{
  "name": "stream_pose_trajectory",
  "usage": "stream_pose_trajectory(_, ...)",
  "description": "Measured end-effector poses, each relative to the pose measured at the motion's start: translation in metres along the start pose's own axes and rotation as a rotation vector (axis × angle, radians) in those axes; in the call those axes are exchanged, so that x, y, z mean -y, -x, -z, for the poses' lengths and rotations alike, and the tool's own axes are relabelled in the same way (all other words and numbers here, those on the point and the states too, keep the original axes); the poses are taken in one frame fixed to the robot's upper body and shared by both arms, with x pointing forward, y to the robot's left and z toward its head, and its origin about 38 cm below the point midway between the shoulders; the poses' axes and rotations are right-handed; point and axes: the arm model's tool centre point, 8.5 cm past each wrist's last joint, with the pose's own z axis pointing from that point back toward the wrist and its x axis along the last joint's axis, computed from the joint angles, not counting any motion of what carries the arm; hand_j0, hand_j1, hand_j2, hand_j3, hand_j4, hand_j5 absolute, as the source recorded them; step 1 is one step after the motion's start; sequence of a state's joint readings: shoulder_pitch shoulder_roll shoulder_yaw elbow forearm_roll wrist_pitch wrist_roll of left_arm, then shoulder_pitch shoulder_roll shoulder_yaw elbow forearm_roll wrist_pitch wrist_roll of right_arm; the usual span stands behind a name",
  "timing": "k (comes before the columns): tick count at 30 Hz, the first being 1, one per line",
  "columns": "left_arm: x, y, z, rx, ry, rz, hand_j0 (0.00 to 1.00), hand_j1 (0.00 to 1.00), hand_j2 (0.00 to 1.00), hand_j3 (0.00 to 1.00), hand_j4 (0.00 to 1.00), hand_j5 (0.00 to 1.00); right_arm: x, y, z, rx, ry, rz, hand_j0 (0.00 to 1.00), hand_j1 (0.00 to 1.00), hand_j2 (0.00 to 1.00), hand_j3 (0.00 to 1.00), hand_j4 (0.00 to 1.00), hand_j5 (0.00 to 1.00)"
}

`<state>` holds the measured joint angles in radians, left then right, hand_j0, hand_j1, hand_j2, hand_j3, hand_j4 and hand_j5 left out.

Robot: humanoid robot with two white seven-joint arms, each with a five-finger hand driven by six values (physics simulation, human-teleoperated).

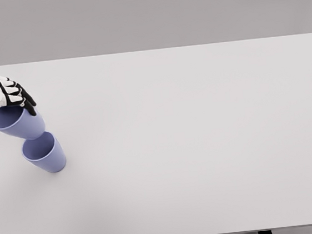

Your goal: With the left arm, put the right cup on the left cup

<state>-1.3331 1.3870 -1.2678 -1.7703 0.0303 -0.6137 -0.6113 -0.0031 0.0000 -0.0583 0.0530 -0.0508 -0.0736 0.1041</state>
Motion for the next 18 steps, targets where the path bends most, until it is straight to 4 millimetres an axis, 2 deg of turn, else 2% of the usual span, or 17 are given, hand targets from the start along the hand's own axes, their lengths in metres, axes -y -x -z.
stream_pose_trajectory(18, 0.011, 0.004, -0.022, -0.056, 0.014, -0.027, 0.64, 0.64, 0.64, 0.64, 0.64, 0.64, 0.0, 0.0, 0.0, 0.0, 0.0, 0.0, 1.0, 1.0, 1.0, 1.0, 1.0, 1.0)
